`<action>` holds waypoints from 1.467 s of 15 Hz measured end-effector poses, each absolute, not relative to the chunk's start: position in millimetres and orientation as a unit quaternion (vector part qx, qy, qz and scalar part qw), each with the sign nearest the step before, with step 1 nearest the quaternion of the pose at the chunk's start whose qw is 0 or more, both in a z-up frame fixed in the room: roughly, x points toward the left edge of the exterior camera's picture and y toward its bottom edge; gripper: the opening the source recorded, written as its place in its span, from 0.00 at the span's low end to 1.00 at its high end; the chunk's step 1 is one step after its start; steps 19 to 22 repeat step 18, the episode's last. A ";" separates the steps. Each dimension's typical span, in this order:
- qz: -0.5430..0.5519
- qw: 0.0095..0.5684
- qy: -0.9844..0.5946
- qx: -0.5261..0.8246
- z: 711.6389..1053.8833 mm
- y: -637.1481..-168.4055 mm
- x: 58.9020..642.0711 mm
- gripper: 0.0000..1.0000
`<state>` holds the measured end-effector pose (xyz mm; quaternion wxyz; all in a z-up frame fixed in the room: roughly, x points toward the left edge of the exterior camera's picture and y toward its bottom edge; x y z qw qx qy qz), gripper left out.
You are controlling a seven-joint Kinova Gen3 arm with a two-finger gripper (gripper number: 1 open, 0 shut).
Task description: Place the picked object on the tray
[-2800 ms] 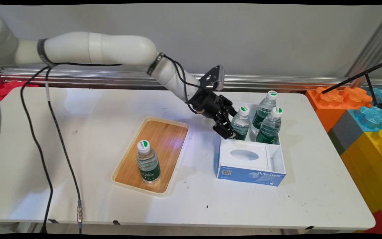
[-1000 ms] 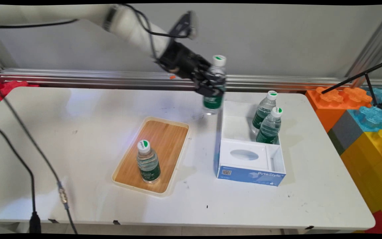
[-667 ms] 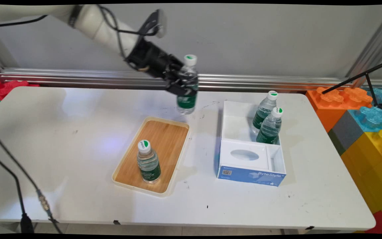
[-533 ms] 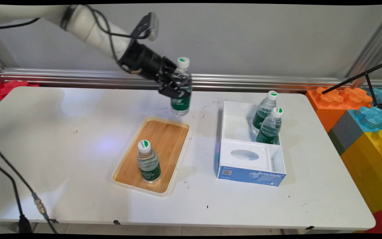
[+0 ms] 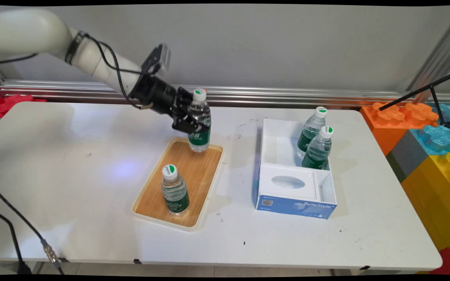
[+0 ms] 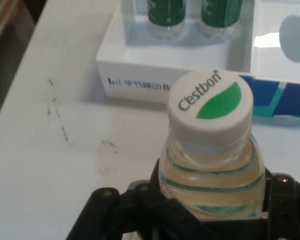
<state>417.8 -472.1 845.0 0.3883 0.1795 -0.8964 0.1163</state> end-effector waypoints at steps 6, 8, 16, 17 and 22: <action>0.107 0.395 -0.896 0.171 799.9 -479.1 422.7 0.00; 0.111 0.398 -0.896 0.166 790.2 -482.2 422.6 0.00; 0.119 0.400 -0.899 0.135 766.4 -487.5 421.9 1.00; 0.120 0.400 -0.899 0.132 765.5 -487.6 421.7 1.00; 0.120 0.400 -0.900 0.128 764.1 -487.8 421.5 1.00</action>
